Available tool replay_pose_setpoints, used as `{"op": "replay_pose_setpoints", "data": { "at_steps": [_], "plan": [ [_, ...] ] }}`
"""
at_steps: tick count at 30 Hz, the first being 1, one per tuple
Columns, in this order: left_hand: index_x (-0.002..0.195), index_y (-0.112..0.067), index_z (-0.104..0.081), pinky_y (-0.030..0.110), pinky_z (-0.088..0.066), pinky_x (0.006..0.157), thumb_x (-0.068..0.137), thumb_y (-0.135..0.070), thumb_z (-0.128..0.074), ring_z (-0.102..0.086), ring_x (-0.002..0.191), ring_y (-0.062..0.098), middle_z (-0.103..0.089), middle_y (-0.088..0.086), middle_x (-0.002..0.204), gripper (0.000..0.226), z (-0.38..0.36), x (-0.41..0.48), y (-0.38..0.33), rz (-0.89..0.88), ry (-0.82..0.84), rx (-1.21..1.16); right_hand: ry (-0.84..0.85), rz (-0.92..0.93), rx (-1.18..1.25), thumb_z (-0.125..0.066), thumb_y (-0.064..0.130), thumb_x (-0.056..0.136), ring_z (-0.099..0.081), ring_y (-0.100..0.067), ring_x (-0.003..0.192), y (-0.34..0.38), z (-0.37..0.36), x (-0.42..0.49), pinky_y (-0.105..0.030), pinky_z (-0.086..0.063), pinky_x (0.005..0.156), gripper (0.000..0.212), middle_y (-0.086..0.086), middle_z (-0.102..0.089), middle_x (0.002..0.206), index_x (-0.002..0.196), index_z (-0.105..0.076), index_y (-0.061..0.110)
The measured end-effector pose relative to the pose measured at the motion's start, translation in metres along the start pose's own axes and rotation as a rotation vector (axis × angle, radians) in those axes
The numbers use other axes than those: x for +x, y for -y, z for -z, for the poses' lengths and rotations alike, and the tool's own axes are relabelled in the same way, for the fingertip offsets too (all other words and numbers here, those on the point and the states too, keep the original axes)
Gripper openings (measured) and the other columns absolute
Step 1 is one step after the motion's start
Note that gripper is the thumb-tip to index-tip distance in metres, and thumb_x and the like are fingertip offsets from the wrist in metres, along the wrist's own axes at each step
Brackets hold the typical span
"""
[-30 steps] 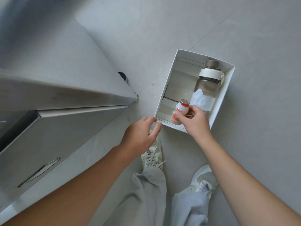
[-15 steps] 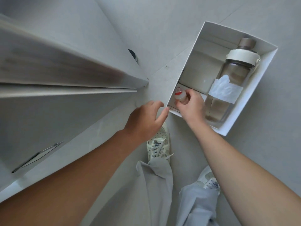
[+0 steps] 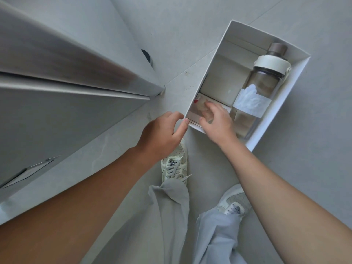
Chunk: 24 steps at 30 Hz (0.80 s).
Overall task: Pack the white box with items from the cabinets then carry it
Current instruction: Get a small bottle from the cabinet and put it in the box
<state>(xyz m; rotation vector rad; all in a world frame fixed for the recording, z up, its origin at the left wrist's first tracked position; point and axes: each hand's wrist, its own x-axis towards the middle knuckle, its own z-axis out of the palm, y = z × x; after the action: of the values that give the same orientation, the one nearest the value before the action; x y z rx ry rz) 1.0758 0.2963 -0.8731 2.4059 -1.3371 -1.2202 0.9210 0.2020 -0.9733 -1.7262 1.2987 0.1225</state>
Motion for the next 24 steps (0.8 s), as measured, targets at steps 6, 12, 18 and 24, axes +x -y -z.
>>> {"op": "replay_pose_setpoints", "data": {
  "at_steps": [6,12,18,24],
  "plan": [
    [0.115,-0.025,-0.061,0.039,-0.052,0.08,0.099,-0.05,-0.037,-0.063,0.094,0.018,-0.065,-0.004,0.108,0.039,0.005,0.002,-0.001,0.0,-0.015,0.01,0.099,-0.002,-0.044,-0.066,0.029,0.091,-0.049,-0.025,0.133,0.0,0.005,0.01,-0.037,-0.042,0.107,0.05,-0.003,-0.058,0.14,0.138,-0.058,0.014],
    [0.116,-0.026,-0.061,0.04,-0.052,0.081,0.099,-0.051,-0.037,-0.063,0.09,0.016,-0.065,-0.006,0.109,0.039,0.005,0.003,-0.007,0.021,-0.02,0.015,0.103,-0.094,0.179,-0.068,0.032,0.091,-0.056,-0.014,0.129,-0.001,0.02,0.005,-0.025,-0.04,0.102,0.049,0.004,-0.064,0.137,0.137,-0.058,0.022],
    [0.115,-0.027,-0.061,0.04,-0.053,0.081,0.099,-0.053,-0.035,-0.063,0.09,0.015,-0.064,-0.008,0.112,0.04,0.009,-0.008,-0.024,0.015,-0.005,0.047,-0.007,-0.095,0.26,-0.066,0.038,0.093,-0.057,-0.011,0.127,-0.001,0.047,-0.024,-0.036,-0.045,0.109,0.043,0.009,-0.065,0.133,0.133,-0.062,0.023],
    [0.122,-0.022,-0.06,0.04,-0.049,0.084,0.1,-0.049,-0.037,-0.061,0.106,0.023,-0.065,-0.002,0.116,0.042,0.036,-0.033,-0.078,-0.087,0.025,0.223,-0.042,-0.034,0.161,-0.06,0.048,0.089,-0.052,-0.017,0.135,0.023,0.119,-0.087,-0.035,-0.042,0.11,0.061,0.003,-0.058,0.145,0.143,-0.052,0.02]
  ]
}}
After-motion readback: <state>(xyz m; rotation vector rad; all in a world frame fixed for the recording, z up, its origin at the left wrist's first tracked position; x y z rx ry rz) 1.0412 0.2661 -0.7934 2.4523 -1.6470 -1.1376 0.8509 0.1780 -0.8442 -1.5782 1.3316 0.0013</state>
